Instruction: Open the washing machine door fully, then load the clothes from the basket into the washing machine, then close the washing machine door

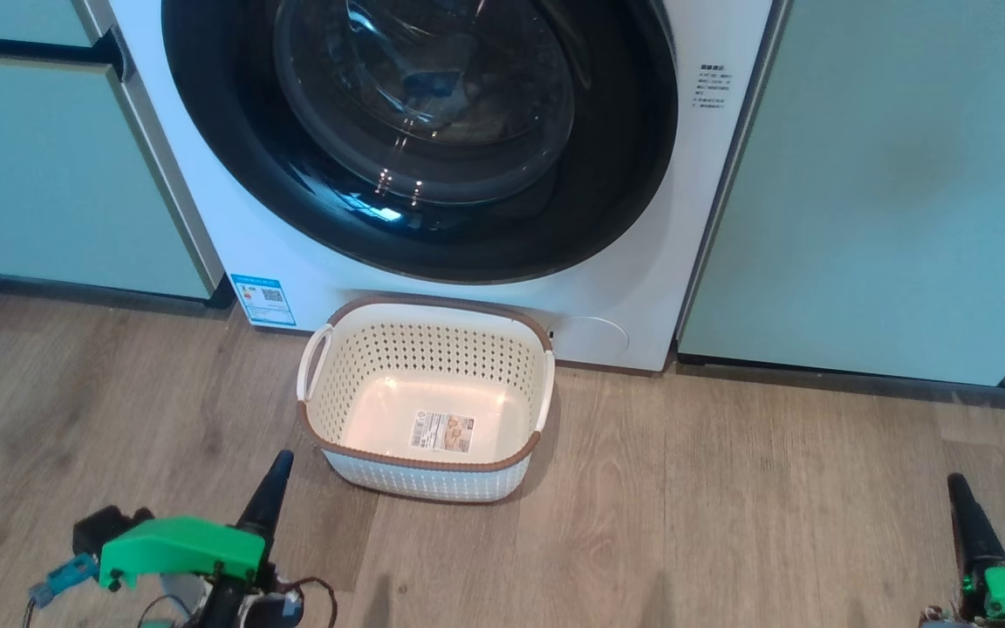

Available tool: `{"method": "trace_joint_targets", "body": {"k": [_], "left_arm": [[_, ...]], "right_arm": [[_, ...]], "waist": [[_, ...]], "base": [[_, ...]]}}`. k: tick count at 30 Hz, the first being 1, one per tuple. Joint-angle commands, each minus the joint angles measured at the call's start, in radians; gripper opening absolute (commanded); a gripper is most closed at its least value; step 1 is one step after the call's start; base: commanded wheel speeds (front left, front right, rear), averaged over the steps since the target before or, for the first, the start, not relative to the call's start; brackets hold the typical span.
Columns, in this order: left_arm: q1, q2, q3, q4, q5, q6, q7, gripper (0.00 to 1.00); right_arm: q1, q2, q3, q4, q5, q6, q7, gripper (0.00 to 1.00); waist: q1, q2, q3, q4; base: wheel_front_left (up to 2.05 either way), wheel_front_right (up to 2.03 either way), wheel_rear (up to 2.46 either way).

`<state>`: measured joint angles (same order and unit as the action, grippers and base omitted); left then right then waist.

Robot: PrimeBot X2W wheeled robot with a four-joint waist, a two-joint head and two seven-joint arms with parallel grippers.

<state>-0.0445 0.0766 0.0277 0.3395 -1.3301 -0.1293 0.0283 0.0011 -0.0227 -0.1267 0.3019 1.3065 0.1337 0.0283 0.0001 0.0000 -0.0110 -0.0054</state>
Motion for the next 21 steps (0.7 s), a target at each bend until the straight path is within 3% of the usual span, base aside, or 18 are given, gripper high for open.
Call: {"method": "trace_joint_targets", "body": {"k": [1,21], "left_arm": [[-0.055,0.003,0.034,-0.041,-0.029,-0.001,0.011,0.0],[-0.061,-0.019,0.073,-0.081,-0.216,-0.001,0.067,0.0]], "right_arm": [[-0.059,-0.022,0.012,-0.038,0.033,-0.002,0.011,0.0],[-0.096,-0.026,0.013,-0.052,0.235,-0.003,0.066,0.0]], "waist": [[-0.0001,0.0,0.001,0.0],[-0.0001,0.0,0.011,0.004]], "base": [[0.0,0.0,0.0],[0.0,0.0,0.0]]}}
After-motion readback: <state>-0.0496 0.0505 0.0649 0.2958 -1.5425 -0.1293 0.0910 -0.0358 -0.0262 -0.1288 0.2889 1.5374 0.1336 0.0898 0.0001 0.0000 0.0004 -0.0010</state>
